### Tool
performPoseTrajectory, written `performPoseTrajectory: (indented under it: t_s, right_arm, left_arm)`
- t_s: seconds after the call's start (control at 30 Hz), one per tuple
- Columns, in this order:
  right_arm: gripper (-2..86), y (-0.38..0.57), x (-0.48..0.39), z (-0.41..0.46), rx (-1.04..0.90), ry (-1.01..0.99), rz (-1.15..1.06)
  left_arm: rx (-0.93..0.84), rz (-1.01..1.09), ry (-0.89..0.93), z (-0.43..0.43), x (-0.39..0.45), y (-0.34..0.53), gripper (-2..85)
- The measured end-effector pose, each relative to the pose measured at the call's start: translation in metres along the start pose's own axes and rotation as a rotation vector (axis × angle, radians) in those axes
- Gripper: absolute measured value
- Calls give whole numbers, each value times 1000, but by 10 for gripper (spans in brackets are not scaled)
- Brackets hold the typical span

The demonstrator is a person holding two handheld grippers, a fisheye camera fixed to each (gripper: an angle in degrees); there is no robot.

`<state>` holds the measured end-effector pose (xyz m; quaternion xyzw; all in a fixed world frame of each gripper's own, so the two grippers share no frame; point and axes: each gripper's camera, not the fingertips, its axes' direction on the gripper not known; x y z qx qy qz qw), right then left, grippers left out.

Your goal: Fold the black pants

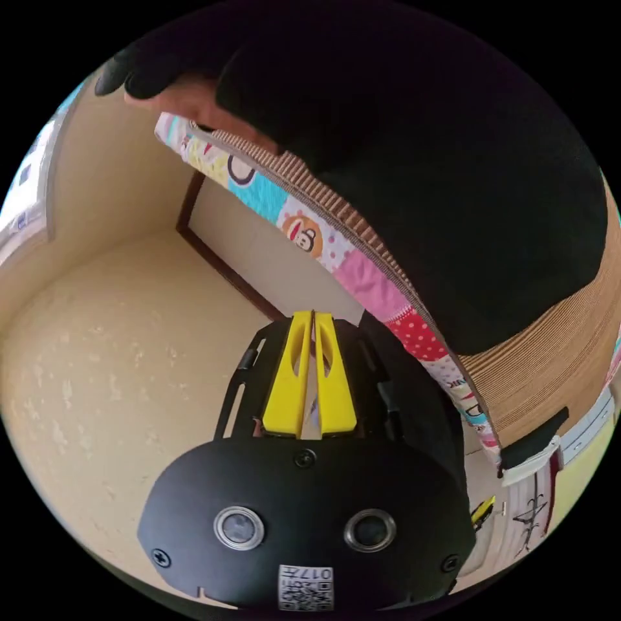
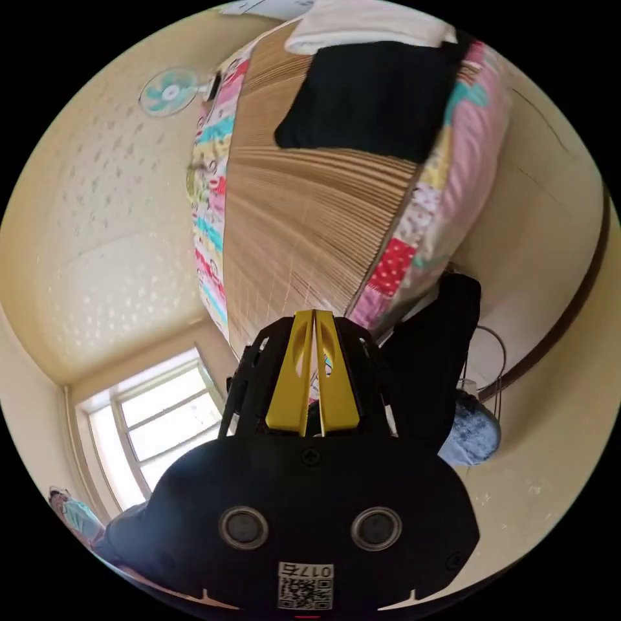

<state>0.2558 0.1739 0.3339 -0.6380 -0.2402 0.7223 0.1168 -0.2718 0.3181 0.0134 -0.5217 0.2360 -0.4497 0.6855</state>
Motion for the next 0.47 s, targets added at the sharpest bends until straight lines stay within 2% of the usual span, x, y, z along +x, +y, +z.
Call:
performPoseTrajectory:
  t_s: [0.1,0.23,0.3,0.4,0.47]
  right_arm:
    - [4,9,63,-24,130,-102,170]
    - [5,23,127,-31,273,-248,326]
    - [7,22,146,-28,317,-303,374]
    - [12,8,166,-21,391,-389,454]
    - [19,-15,165,-20,436,-435,447]
  left_arm:
    - [-131,-180,251,59,-38,30,-6]
    - [-163,-439,550,105,-55,76,-6]
    - [-175,-502,643,116,-46,84,-6]
    - [-139,-494,779,114,-12,79,-6]
    - [-96,-419,794,102,15,69,-6]
